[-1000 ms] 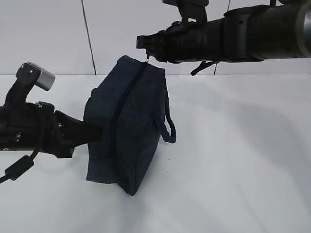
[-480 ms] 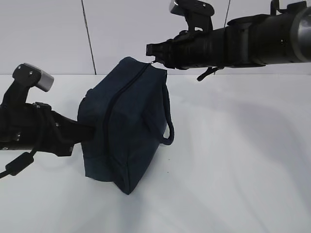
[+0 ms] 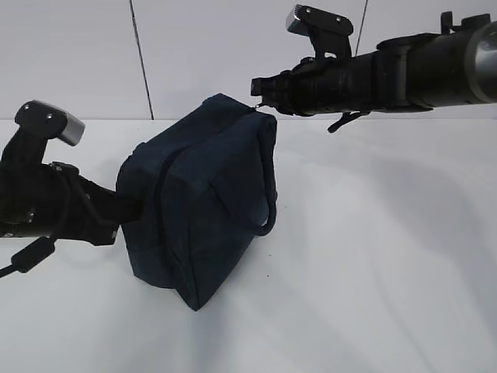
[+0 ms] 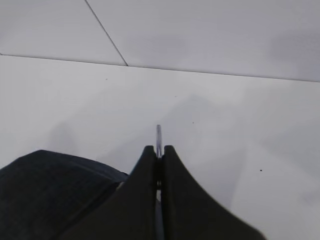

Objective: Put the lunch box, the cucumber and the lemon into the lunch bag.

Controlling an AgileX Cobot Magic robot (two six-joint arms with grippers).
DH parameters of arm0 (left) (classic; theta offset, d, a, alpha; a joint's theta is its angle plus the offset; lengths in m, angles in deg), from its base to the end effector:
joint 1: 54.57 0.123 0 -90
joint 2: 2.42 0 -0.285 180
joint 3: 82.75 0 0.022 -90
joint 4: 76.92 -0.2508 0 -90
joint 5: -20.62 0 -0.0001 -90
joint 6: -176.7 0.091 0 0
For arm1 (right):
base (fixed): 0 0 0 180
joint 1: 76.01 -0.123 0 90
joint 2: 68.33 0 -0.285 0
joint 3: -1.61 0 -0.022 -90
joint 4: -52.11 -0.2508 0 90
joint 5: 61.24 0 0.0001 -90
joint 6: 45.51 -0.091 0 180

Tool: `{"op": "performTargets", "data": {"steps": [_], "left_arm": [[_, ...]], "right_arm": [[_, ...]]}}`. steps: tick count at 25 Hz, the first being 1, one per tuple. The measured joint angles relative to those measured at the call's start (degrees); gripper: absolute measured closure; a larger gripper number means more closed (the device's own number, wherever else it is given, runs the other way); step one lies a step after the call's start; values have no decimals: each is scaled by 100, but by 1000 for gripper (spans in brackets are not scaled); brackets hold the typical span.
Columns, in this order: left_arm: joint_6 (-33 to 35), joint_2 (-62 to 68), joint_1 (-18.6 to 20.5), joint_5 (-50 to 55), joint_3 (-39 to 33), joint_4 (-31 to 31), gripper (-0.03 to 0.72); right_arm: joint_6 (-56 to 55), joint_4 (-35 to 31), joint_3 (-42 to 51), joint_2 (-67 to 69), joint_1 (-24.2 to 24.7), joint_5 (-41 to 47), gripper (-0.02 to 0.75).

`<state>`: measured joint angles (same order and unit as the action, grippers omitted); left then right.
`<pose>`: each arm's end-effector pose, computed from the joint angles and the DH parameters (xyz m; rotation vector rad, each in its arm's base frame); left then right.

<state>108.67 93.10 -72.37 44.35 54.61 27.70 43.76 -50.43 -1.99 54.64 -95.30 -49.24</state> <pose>0.2496 -0.1174 0.1787 0.6752 2.1933 -0.5653 0.4318 0.1708 0.2182 -0.2344 2.0608 0.5640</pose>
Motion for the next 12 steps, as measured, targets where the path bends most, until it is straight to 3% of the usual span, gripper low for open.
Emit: {"op": "performTargets", "data": {"steps": [12], "left_arm": [[0,0,198,-259,12,28,692]], "right_arm": [[153,691,-58,88,125,353,730]]}}
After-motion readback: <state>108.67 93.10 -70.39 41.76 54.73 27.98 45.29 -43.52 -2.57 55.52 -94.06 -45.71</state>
